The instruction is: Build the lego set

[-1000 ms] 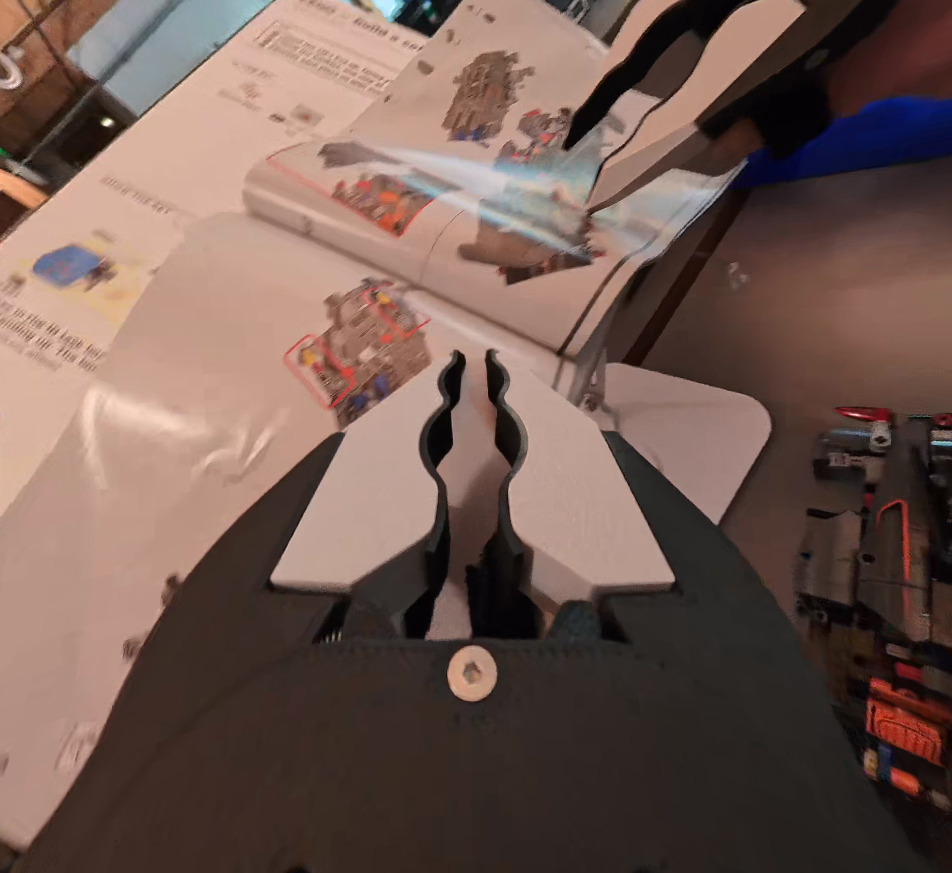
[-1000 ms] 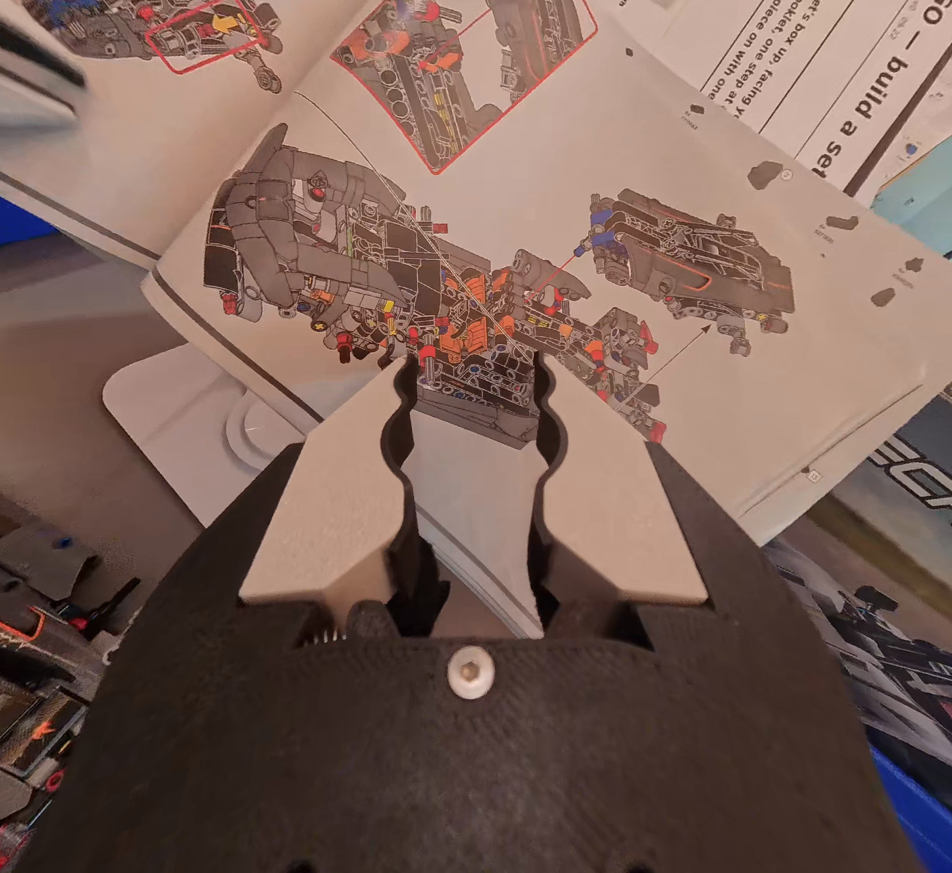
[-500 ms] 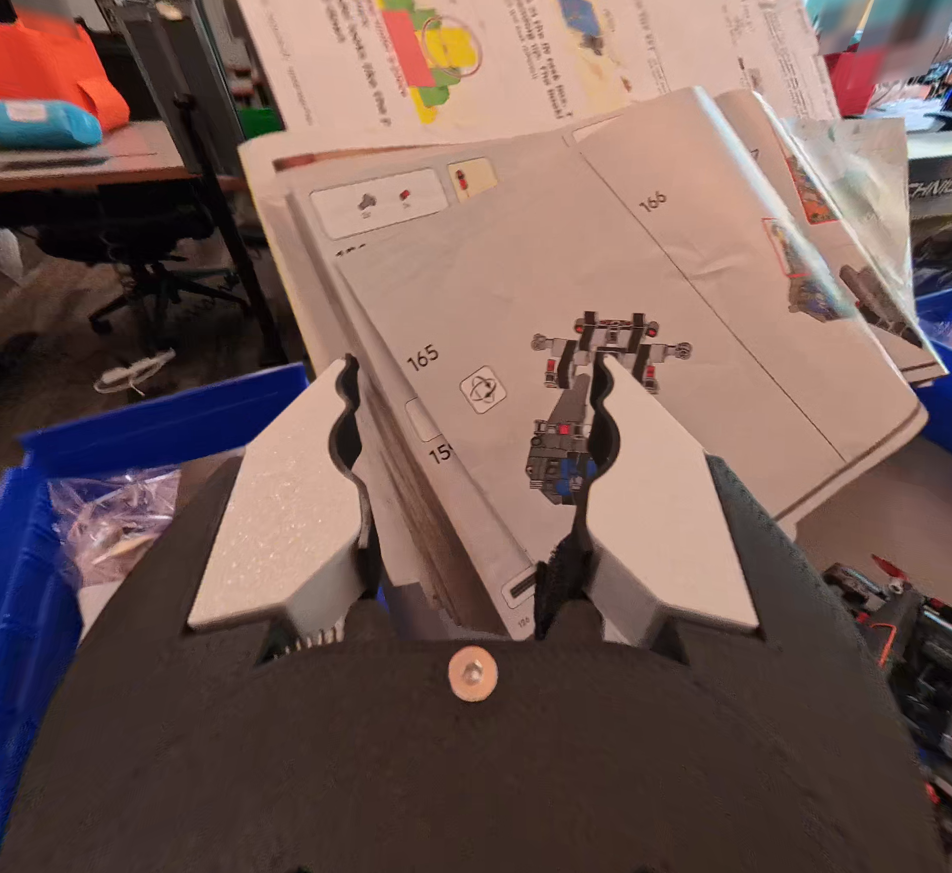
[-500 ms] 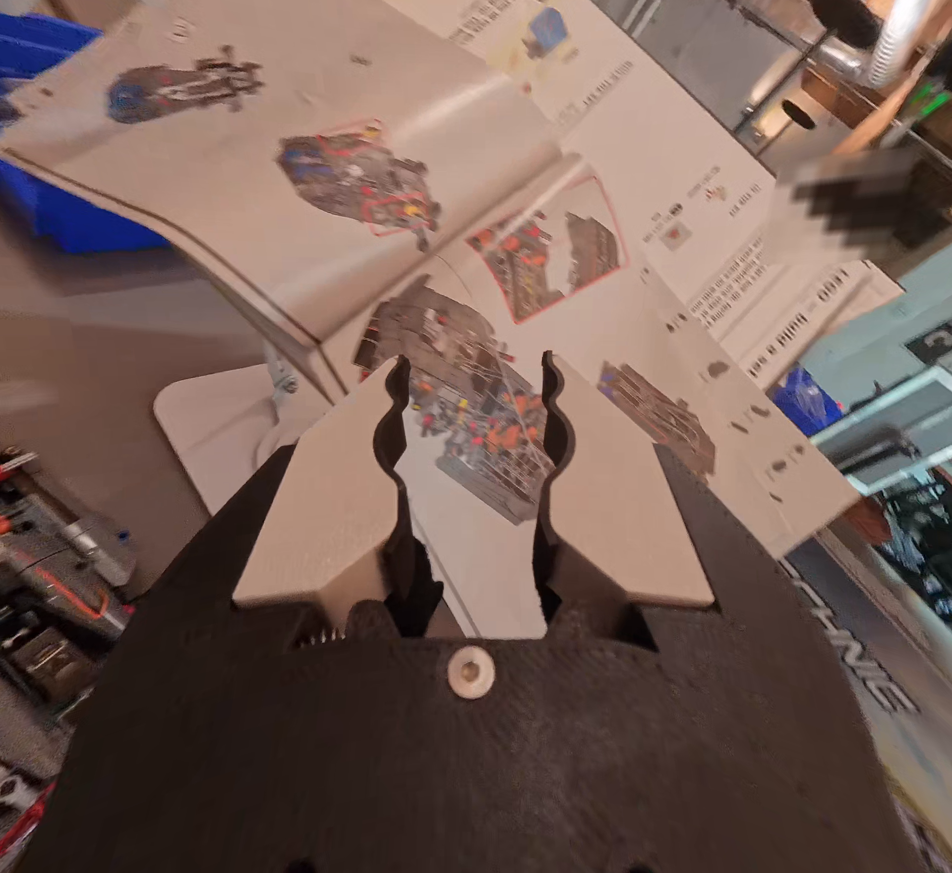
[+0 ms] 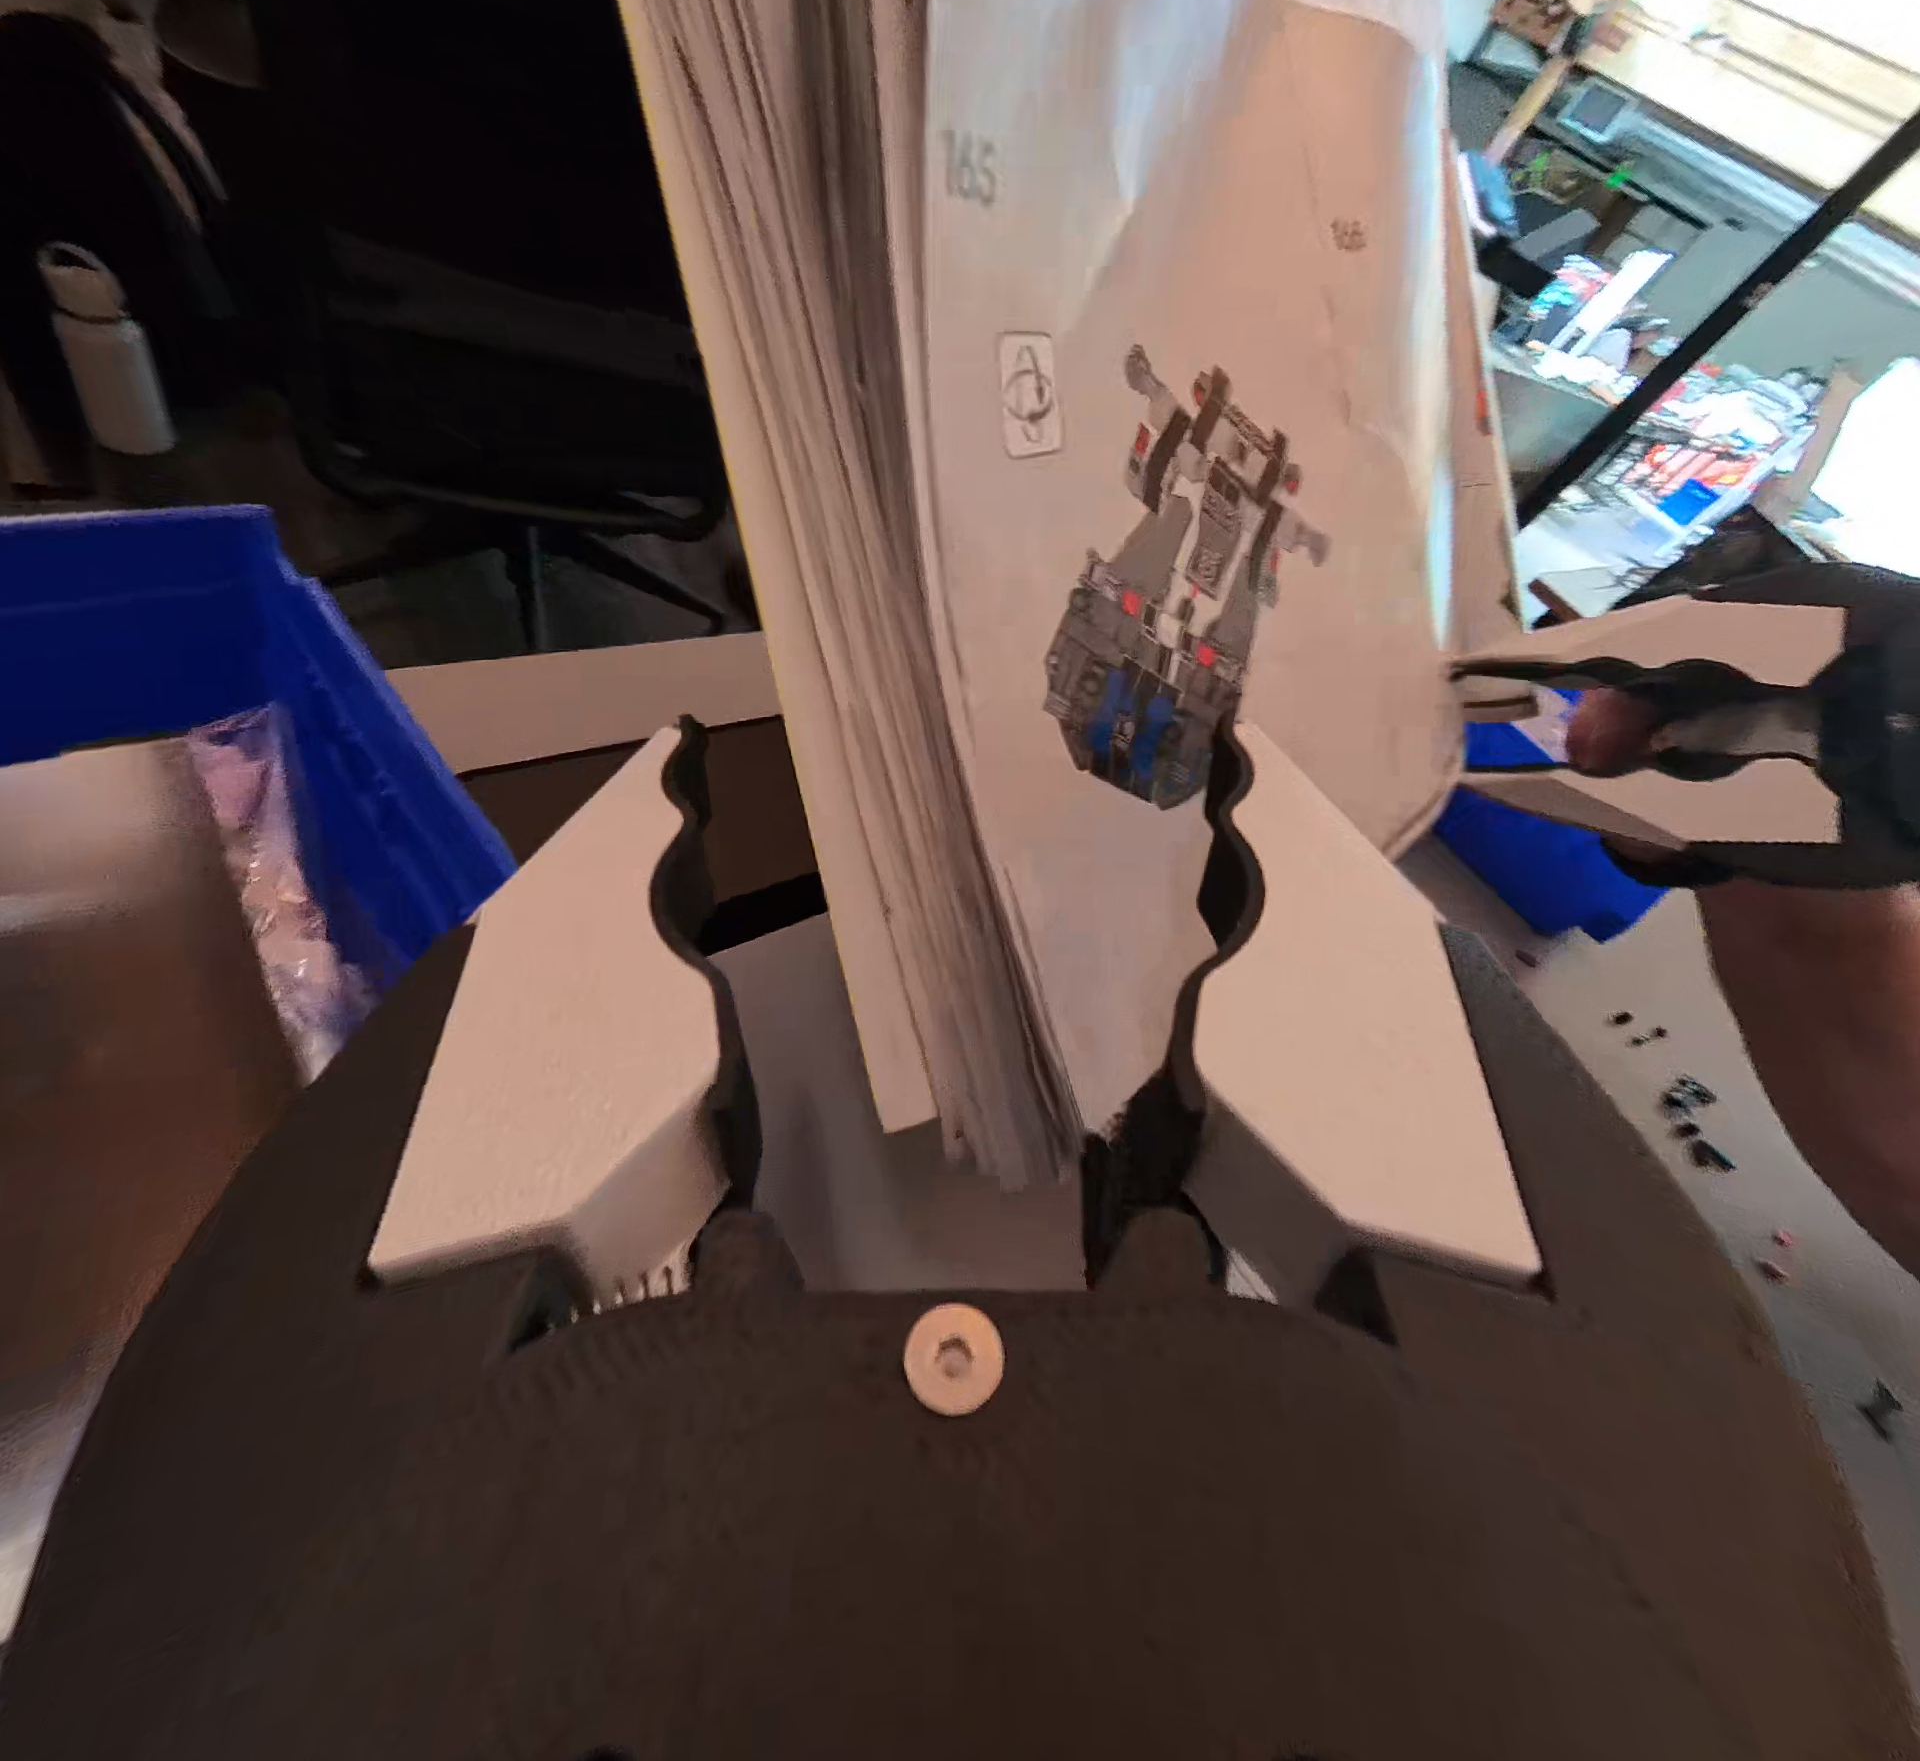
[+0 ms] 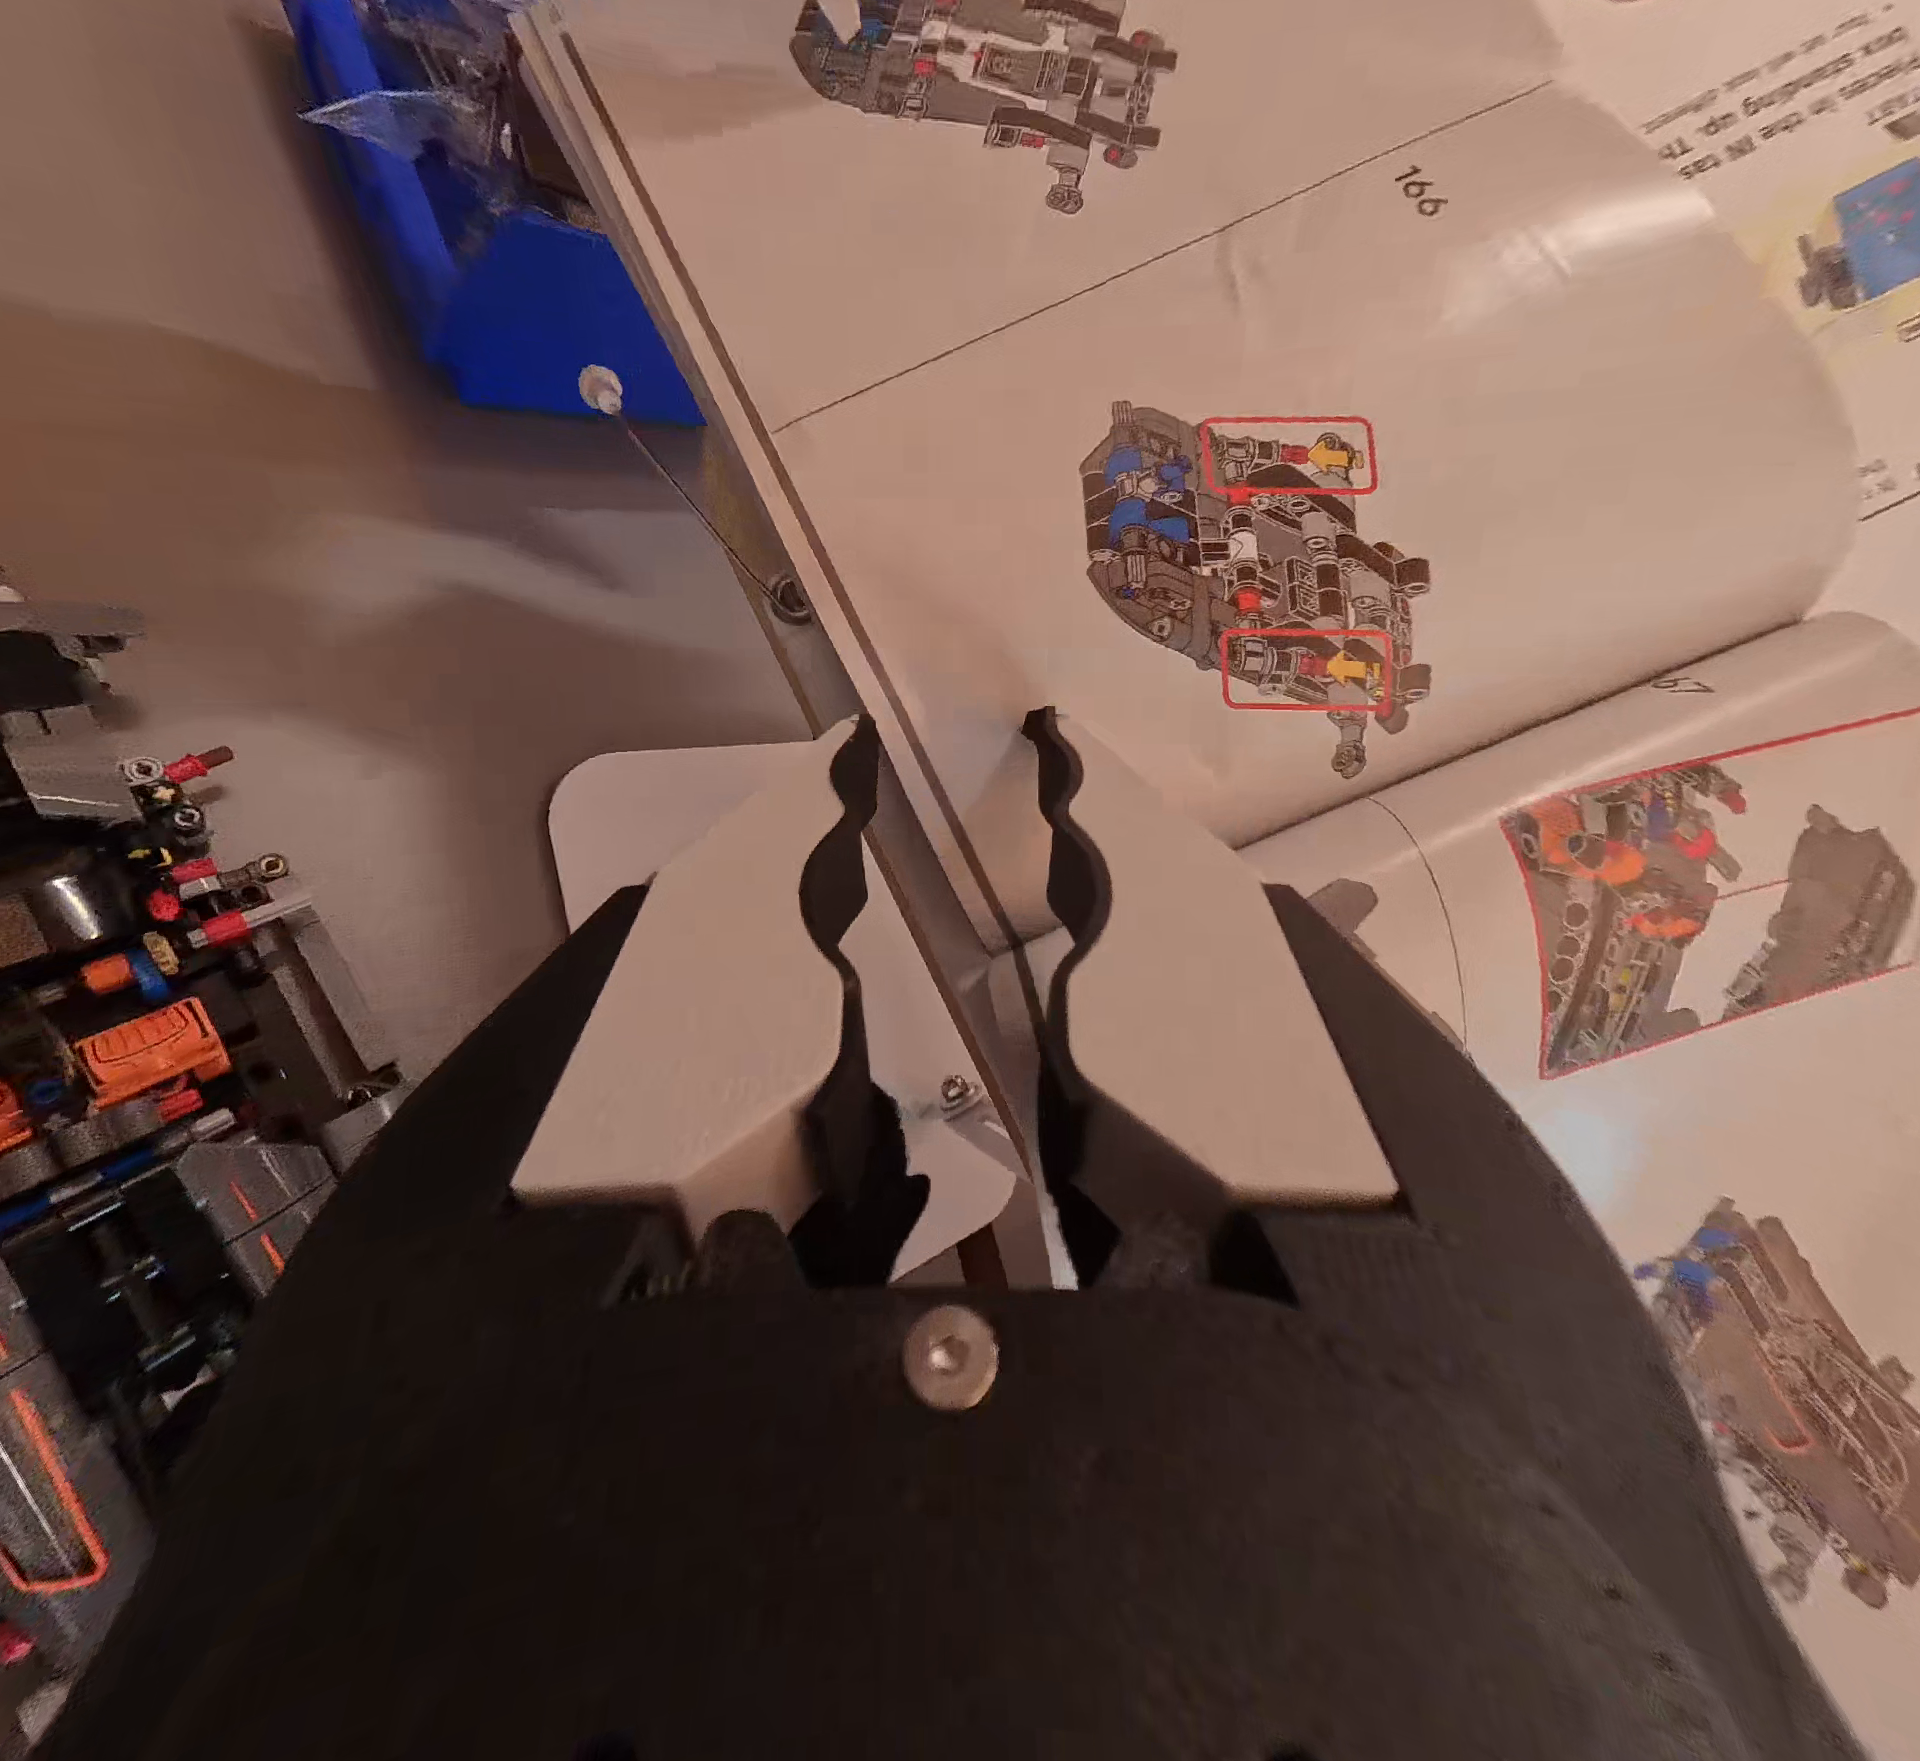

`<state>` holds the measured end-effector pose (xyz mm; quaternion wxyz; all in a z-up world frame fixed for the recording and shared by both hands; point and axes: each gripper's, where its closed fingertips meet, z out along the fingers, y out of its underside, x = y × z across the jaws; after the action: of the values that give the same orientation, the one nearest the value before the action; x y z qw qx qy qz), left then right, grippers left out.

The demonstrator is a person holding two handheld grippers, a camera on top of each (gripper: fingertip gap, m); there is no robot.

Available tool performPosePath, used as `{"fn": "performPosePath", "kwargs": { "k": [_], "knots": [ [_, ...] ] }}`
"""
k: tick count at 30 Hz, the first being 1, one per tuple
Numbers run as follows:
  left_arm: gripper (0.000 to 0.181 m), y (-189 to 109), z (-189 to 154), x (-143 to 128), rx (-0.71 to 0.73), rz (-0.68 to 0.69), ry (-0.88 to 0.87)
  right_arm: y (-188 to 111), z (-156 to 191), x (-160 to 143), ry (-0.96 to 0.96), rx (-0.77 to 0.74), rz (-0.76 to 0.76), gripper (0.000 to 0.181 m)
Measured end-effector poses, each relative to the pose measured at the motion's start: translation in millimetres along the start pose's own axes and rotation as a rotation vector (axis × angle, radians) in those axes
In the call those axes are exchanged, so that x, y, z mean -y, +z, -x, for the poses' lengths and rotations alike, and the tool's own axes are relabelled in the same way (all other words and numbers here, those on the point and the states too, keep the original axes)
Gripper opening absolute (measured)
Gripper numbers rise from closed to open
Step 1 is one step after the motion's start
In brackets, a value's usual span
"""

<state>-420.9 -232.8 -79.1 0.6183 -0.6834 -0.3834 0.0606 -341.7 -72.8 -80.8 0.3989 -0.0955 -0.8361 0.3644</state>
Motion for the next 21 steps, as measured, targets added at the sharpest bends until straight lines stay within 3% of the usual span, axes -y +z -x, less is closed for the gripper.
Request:
{"fn": "performPosePath", "kwargs": {
  "k": [3,9,16,18,21],
  "knots": [
    [0.077,2.9,-9.1,3.6,-0.102,0.023,0.007,8.6,0.9,1.8,-0.019,0.023,0.022,0.028],
    [0.031,2.1,-7.6,11.3,-0.109,0.011,0.035,5.0,-2.3,6.3,0.107,0.151,-0.002,0.033],
    [0.018,-1.2,-14.9,15.3,-0.083,0.002,0.079,-47.8,-22.7,-29.1,0.136,0.053,-0.014,0.049],
    [0.018,-0.9,-15.3,16.9,-0.039,-0.005,0.091,-54.2,-18.1,-38.9,0.083,0.02,0.012,0.042],
    [0.015,-0.5,-23.2,21.0,-0.041,-0.033,0.078,-59.9,4.1,-24.4,-0.022,0.015,-0.046,0.033]
  ]
}}
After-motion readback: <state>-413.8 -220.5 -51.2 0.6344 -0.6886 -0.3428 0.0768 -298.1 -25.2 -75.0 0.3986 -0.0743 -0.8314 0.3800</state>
